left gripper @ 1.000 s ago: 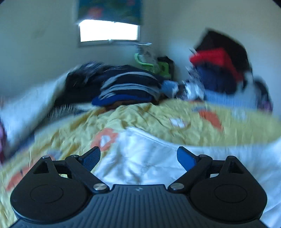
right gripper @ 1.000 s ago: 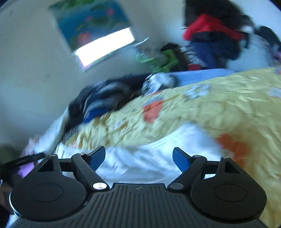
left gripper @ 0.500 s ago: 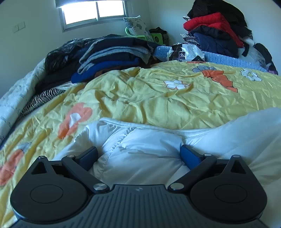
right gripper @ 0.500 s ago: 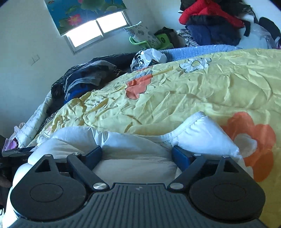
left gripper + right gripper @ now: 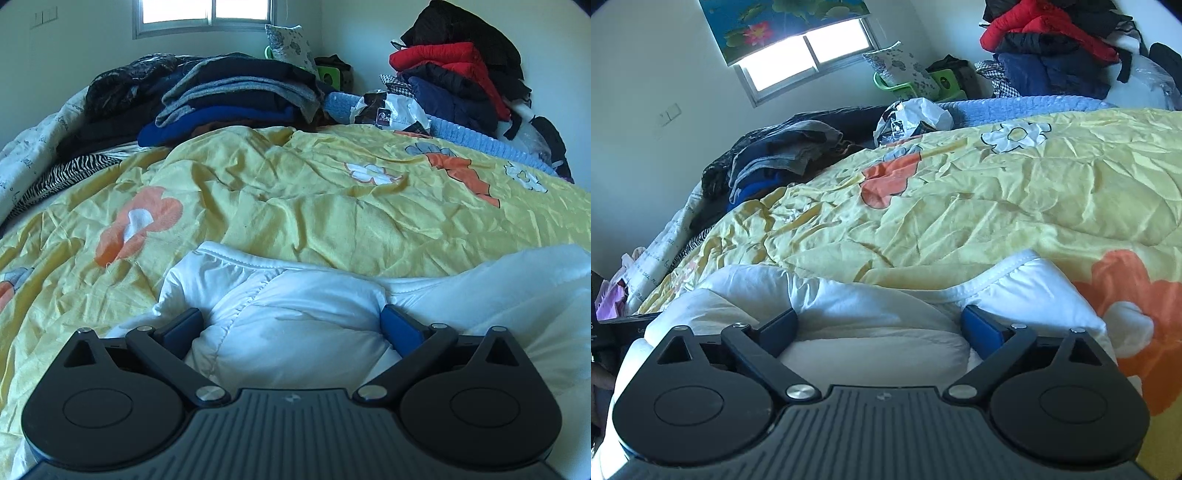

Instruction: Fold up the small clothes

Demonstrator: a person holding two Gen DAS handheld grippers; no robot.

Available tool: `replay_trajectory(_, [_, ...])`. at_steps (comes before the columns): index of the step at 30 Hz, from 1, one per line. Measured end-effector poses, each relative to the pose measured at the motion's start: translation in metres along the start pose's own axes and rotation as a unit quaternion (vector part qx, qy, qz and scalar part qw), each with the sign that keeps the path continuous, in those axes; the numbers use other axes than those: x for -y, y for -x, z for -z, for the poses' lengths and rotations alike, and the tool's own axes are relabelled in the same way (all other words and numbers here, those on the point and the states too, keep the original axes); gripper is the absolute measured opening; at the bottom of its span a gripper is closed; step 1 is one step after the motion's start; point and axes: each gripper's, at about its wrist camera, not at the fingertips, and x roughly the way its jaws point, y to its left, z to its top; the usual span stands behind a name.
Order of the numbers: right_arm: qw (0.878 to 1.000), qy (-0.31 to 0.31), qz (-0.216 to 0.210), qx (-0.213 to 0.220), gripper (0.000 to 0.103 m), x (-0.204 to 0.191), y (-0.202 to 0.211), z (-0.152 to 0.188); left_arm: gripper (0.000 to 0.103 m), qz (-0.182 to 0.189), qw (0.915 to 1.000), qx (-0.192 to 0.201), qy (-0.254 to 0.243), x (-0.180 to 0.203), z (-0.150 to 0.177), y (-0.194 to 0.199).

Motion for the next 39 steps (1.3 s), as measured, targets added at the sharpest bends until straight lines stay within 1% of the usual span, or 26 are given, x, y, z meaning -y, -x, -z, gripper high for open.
replay_trajectory(7, [1.0,0.003,-0.003,-0.003,0.097,-0.001,-0.002,0.0,0.103,0.004,1.0,0.0,0.005,-0.001,-0.001,-0.001])
replay_trajectory(9, [1.0,0.005,-0.002,-0.003,0.097,-0.002,-0.002,0.0,0.103,0.0,1.0,0.002,0.003,0.0,-0.001,-0.001])
replay_trajectory(12, [1.0,0.007,0.0,-0.003,0.099,-0.003,0.0,-0.001,0.103,-0.016,0.9998,0.013,-0.007,0.005,-0.001,0.004])
replay_trajectory(13, [1.0,0.006,-0.001,-0.004,0.098,-0.003,0.001,-0.001,0.103,-0.027,0.9993,0.024,-0.011,0.006,-0.001,0.01])
replay_trajectory(14, [1.0,0.004,0.006,-0.006,0.093,-0.004,0.005,-0.003,0.103,-0.051,0.9976,0.045,-0.014,0.007,0.001,0.02])
replay_trajectory(15, [1.0,0.002,0.028,-0.006,0.09,-0.008,0.013,-0.004,0.103,-0.08,0.994,0.074,-0.013,0.008,0.003,0.036])
replay_trajectory(16, [0.999,-0.004,0.049,0.002,0.091,-0.012,0.025,-0.005,0.103,-0.101,0.9897,0.101,-0.001,0.006,0.007,0.055])
replay_trajectory(17, [0.998,-0.016,0.057,0.021,0.092,-0.015,0.045,-0.003,0.103,-0.1,0.9874,0.12,0.021,0.0,0.011,0.077])
replay_trajectory(18, [0.997,-0.03,0.045,0.047,0.093,-0.016,0.069,0.001,0.103,-0.081,0.9865,0.133,0.052,-0.01,0.017,0.1])
replay_trajectory(19, [0.996,-0.044,0.018,0.07,0.097,-0.017,0.097,0.008,0.103,-0.055,0.985,0.138,0.088,-0.022,0.026,0.123])
replay_trajectory(20, [0.995,-0.052,-0.008,0.085,0.103,-0.017,0.12,0.016,0.103,-0.027,0.9831,0.135,0.12,-0.034,0.036,0.143])
replay_trajectory(21, [0.993,-0.063,-0.03,0.099,0.103,-0.017,0.146,0.028,0.103,-0.001,0.9808,0.125,0.15,-0.046,0.048,0.16])
replay_trajectory(22, [0.99,-0.078,-0.042,0.11,0.103,-0.015,0.168,0.041,0.103,0.019,0.9769,0.112,0.181,-0.057,0.062,0.175])
replay_trajectory(23, [0.987,-0.105,-0.051,0.115,0.103,-0.011,0.191,0.057,0.103,0.034,0.9715,0.097,0.213,-0.068,0.078,0.186])
replay_trajectory(24, [0.983,-0.134,-0.058,0.115,0.103,-0.006,0.208,0.072,0.103,0.044,0.9643,0.085,0.247,-0.077,0.094,0.194])
replay_trajectory(26, [0.969,-0.208,-0.071,0.113,0.102,0.007,0.238,0.107,0.103,0.052,0.9496,0.065,0.302,-0.09,0.126,0.206])
replay_trajectory(29, [0.943,-0.308,-0.075,0.102,0.102,0.022,0.261,0.154,0.103,0.048,0.9346,0.031,0.351,-0.096,0.154,0.213])
replay_trajectory(30, [0.937,-0.33,-0.07,0.092,0.102,0.024,0.263,0.164,0.103,0.05,0.93,0.022,0.364,-0.098,0.16,0.212])
replay_trajectory(31, [0.936,-0.337,-0.066,0.081,0.102,0.025,0.262,0.171,0.103,0.047,0.9244,0.019,0.378,-0.098,0.164,0.212])
replay_trajectory(32, [0.937,-0.337,-0.059,0.071,0.102,0.022,0.257,0.174,0.103,0.043,0.9222,0.031,0.383,-0.095,0.167,0.215])
replay_trajectory(33, [0.938,-0.337,-0.045,0.064,0.102,0.021,0.253,0.175,0.103,0.04,0.9233,0.034,0.381,-0.092,0.17,0.216])
replay_trajectory(35, [0.939,-0.338,-0.035,0.05,0.103,0.018,0.241,0.173,0.103,0.05,0.9316,0.021,0.359,-0.084,0.167,0.209])
replay_trajectory(36, [0.941,-0.333,-0.035,0.047,0.103,0.016,0.234,0.171,0.103,0.046,0.9355,0.024,0.349,-0.083,0.166,0.206])
replay_trajectory(37, [0.944,-0.325,-0.031,0.051,0.103,0.013,0.229,0.168,0.103,0.042,0.9373,0.025,0.345,-0.081,0.164,0.202])
replay_trajectory(38, [0.944,-0.324,-0.031,0.05,0.103,0.012,0.222,0.165,0.103,0.042,0.9367,0.026,0.347,-0.081,0.161,0.198])
replay_trajectory(39, [0.945,-0.32,-0.033,0.054,0.103,0.011,0.215,0.162,0.103,0.044,0.9341,0.029,0.353,-0.082,0.159,0.194])
